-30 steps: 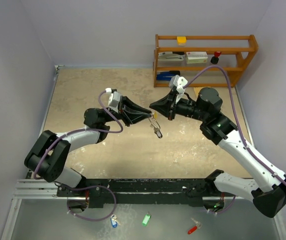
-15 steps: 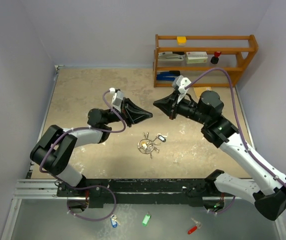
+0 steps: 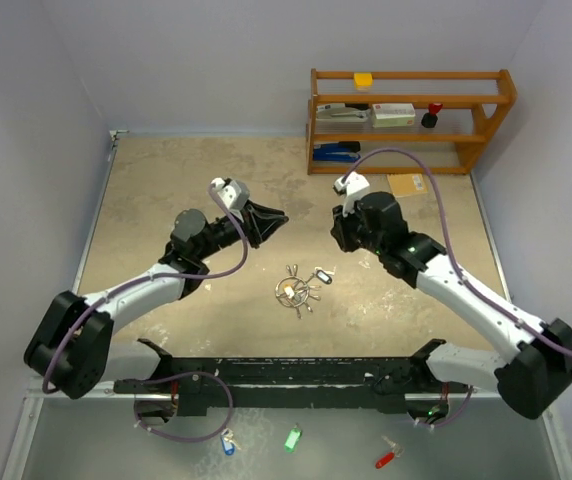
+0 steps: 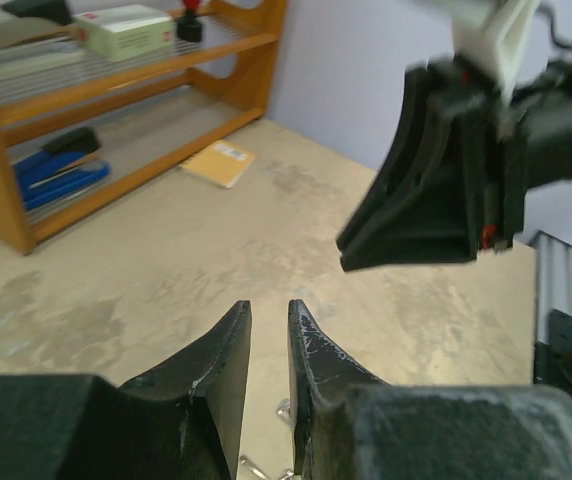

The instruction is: Remove the keys from the keyring

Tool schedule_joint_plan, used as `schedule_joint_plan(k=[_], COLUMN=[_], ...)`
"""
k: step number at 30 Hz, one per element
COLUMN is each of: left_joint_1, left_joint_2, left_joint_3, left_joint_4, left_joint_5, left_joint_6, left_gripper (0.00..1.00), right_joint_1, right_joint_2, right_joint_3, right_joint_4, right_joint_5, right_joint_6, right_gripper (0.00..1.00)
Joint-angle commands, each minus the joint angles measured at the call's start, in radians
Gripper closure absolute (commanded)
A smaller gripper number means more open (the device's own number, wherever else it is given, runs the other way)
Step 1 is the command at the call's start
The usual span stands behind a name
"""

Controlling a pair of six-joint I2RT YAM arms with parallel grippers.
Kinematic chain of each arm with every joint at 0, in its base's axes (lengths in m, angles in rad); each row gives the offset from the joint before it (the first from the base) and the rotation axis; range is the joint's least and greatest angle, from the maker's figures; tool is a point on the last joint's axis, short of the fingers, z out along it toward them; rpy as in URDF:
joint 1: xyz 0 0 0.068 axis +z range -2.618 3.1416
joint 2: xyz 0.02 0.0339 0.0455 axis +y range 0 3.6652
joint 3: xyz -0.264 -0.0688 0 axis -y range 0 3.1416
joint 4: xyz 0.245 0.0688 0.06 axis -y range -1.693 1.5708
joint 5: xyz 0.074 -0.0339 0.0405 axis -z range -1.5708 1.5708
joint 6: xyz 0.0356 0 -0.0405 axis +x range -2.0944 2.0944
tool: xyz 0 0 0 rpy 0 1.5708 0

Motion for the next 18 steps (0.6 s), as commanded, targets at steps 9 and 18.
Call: schedule_joint_plan(k=[9, 18], left_joint_1=[-0.004, -0.004], left_joint_2=[-0.188, -0.210], left_joint_3=[-0.004, -0.002], left_joint_4=[-0.344, -0.446], left_joint_5=[-0.420, -0.632], left_joint_6=[0.105, 0.083], left_gripper=[0.80, 0.80], right_joint_1=[0.163, 0.199], right_joint_2=[0.265, 0.335], right_joint_3=[-0.115, -0.119], right_joint_4=[-0.007, 0.056], right_joint_5=[0.081, -0.039], right_joint_6=[0.098, 0.102], right_gripper=[0.71, 0.62])
